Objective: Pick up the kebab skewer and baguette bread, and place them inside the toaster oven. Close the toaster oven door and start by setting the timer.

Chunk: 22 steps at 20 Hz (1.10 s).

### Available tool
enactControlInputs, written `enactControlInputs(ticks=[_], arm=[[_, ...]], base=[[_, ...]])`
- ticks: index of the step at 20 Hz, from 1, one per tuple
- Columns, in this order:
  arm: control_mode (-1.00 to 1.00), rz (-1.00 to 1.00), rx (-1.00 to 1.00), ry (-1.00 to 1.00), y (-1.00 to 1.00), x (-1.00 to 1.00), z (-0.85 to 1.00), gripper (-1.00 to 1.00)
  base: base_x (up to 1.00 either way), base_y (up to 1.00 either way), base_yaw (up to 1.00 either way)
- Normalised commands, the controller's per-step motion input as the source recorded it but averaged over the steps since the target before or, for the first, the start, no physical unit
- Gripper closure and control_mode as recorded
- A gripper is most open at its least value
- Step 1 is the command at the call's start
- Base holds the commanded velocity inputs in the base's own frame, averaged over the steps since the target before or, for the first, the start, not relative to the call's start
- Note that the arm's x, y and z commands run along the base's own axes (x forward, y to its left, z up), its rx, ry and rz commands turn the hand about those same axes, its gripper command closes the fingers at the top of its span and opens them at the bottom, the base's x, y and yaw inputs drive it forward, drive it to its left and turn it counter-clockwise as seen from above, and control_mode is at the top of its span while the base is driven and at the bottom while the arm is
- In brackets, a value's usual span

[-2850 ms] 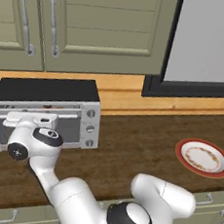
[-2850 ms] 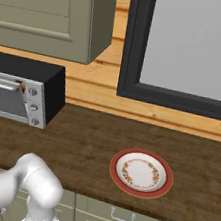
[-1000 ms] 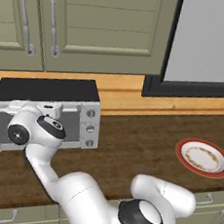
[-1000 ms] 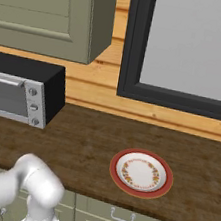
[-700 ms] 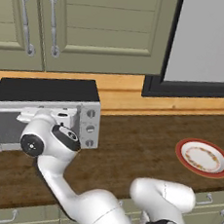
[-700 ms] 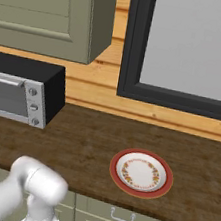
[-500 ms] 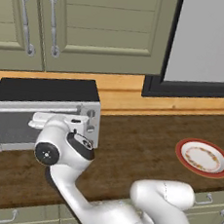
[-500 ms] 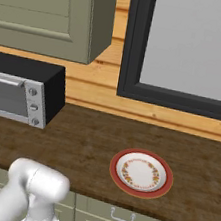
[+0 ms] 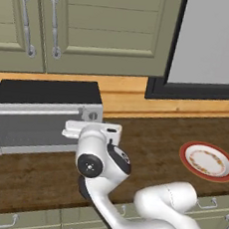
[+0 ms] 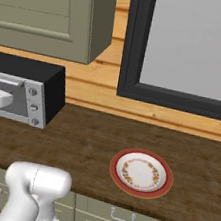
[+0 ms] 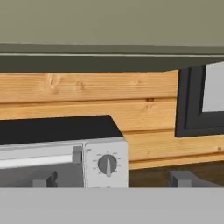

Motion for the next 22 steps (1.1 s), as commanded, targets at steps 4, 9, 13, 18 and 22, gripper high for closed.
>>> enactControlInputs(ticks=[4,9,13,18,22], arm=[[-1.0,0.1,0.0,0.0,-0.6,-0.01,0.0,-1.0],[-1.0,0.16,0.0,0.0,-0.24,0.08,-0.04,-1.0],[-1.0,0.07,0.0,0.0,0.0,0.11,-0.11,-1.0],[-1.0,0.0,0.03,0.01,0.01,0.02,-0.31,-1.0],[-1.0,0.0,0.04,0.05,0.07,0.0,-0.42,-1.0]], base=[[0.0,0.0,0.0],[0.0,0.0,0.0],[0.0,0.0,0.0],[0.0,0.0,0.0],[0.0,0.0,0.0]])
